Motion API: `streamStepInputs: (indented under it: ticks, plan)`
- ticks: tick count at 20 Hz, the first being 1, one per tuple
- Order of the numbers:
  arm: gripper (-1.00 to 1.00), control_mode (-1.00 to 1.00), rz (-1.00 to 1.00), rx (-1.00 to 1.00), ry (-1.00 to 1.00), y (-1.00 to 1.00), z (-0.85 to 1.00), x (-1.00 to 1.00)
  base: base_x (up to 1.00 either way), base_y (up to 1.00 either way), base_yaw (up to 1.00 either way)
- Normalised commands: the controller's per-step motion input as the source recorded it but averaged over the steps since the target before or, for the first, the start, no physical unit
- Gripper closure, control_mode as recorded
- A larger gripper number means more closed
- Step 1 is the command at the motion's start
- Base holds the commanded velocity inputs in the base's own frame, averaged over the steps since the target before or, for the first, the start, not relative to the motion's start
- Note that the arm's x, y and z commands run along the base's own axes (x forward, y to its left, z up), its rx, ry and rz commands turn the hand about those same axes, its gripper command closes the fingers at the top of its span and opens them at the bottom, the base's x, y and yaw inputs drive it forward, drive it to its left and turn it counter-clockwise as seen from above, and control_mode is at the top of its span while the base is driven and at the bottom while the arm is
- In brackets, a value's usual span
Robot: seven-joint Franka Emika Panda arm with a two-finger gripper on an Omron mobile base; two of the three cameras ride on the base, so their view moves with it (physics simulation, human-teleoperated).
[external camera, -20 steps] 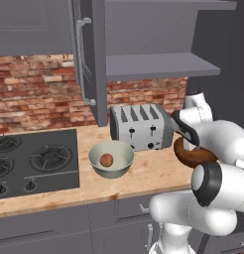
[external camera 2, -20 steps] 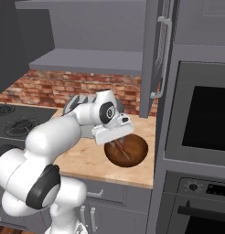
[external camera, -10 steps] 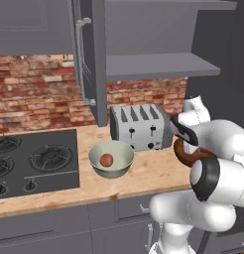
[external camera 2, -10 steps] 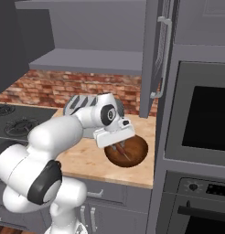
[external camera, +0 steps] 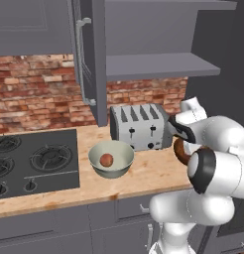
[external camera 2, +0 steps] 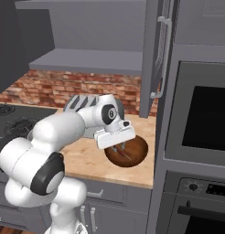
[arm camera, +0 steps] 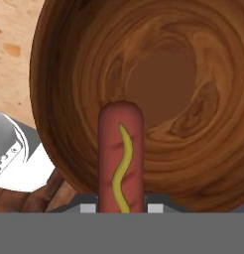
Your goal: Pick both bowls and place them on the counter. Then place the hot dog in one bowl and place the onion in the other bowl.
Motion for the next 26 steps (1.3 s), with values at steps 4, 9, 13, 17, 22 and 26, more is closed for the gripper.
streamStepInputs:
  ticks: [4,9,13,17,22,26]
  plan:
    - [1.00,-1.00,0.00,0.00,0.06,0.00,-0.05,0.00,0.00,0.00,0.00]
    - [1.00,-1.00,0.00,0.00,0.02,0.00,-0.08,0.00,0.00,0.00,0.00]
    - [1.00,-1.00,0.00,0.00,0.00,0.00,-0.06,0.00,0.00,0.00,0.00]
    - [1.00,-1.00,0.00,0.00,0.00,0.00,-0.03,0.01,0.00,0.00,0.00]
    - [1.00,-1.00,0.00,0.00,0.01,0.00,-0.05,0.08,0.00,0.00,0.00]
    - [1.00,-1.00,0.00,0.00,0.04,0.00,-0.13,0.11,0.00,0.00,0.00]
